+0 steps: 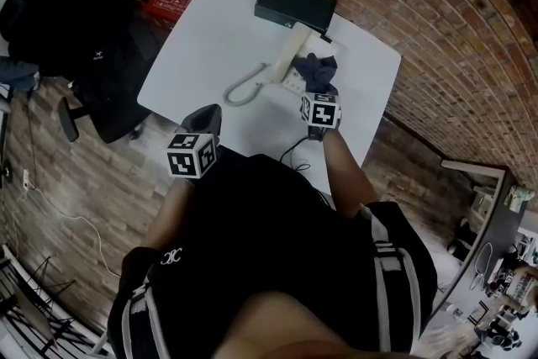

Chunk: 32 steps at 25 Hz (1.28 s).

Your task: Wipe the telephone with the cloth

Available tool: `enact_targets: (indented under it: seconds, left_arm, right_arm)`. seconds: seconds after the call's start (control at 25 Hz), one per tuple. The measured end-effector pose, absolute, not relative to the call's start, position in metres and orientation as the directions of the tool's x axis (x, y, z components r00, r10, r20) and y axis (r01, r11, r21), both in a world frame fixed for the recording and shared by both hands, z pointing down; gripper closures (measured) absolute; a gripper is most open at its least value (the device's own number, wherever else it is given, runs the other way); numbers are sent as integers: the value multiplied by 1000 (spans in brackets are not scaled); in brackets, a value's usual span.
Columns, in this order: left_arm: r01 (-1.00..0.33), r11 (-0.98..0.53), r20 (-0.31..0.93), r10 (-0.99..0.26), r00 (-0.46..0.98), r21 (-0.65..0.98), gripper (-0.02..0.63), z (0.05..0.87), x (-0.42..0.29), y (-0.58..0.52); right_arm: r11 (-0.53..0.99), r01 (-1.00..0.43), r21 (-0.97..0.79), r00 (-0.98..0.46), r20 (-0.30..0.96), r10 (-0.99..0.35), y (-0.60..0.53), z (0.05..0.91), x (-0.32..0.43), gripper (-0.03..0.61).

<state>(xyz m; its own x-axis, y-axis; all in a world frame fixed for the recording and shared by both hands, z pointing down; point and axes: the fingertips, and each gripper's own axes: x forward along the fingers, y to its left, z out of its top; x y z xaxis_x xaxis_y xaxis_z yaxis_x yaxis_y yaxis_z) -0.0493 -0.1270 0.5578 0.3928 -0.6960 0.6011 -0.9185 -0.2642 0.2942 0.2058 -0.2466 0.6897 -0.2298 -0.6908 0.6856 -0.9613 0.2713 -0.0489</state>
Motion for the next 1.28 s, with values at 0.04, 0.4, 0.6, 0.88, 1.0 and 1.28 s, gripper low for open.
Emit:
enact_targets:
  seconds: [0.04,0.4,0.6,0.88,1.0,1.28]
  left_arm:
    - [-918,-267,602,-694,395,294,621,558,-48,-127]
    - [-904,-321,599,-677,428,282,621,556,-27,-138]
    - [-905,-315,608,-670,425,286,621,560,-27,-137]
    - [-900,-331,608,-664,436,284,621,560,-22,-143]
    - [-898,-337,611,-658,440,284,621,562,-20,-143]
    - [-898,-339,611,-659,439,279,621,561,-22,-145]
  right_arm:
    - [282,-957,-65,-248,689,-681,-241,691,202,531]
    - [377,-919,-116,-344,703,-622,-195,701,180,531]
    - [401,-901,-165,-387,725,-570,-179,706,180,531]
    - [381,-911,-160,-363,749,-554,-157,724,195,531]
    - [402,-903,-150,-380,716,-586,-167,709,195,531]
    - [284,-947,-150,-307,685,-661,-211,694,219,531]
